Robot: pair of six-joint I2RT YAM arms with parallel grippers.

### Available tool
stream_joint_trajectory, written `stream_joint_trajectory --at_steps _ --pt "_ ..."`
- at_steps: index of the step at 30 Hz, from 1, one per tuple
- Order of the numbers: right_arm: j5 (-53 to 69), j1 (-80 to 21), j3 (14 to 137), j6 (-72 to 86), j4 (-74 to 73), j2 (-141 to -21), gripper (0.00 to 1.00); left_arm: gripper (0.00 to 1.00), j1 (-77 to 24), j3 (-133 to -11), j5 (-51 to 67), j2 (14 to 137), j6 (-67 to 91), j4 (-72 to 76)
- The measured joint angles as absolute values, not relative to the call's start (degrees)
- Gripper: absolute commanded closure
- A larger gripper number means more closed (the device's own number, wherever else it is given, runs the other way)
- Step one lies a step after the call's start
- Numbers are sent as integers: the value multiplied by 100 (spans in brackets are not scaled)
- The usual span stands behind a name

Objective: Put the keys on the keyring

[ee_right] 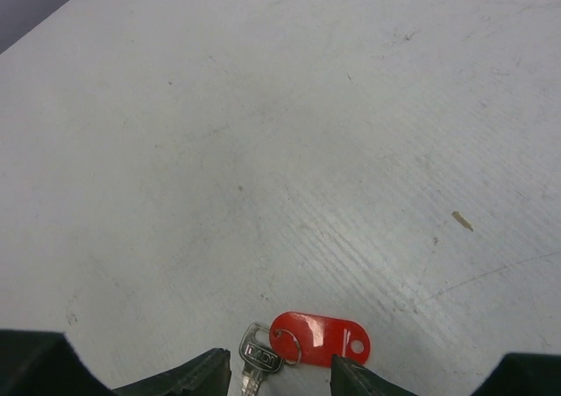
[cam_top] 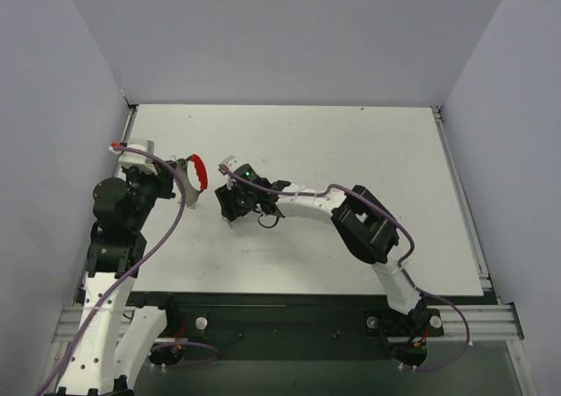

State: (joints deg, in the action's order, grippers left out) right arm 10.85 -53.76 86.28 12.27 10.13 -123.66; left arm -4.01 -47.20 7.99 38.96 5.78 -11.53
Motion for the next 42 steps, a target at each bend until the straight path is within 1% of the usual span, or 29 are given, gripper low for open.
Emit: stream_joint_trajectory --at_steps 6,10,12,15,26,33,42 --pt "1107 -5376 9102 1186 1035 -12678 54 100 -401 -4720 825 3898 578 -1151" --pt "1140 -5376 9192 1179 963 -12886 56 100 -401 -4720 838 3898 578 -1151" --pt "1142 -5376 9192 1166 998 -12912 58 100 -401 -4720 840 3898 578 -1151" --pt "1149 -5376 9192 1135 998 -12912 65 100 -401 -4720 843 3898 578 -1151" --pt "1234 -5376 9037 1039 1138 -12866 65 100 -401 -4720 845 3898 578 -1151" --pt "1339 -5371 9037 1039 1138 -12866 67 100 -401 -4720 847 3898 578 -1149" --pt "1452 -5378 9037 1048 1129 -12866 75 100 -401 -4720 873 3909 576 -1149"
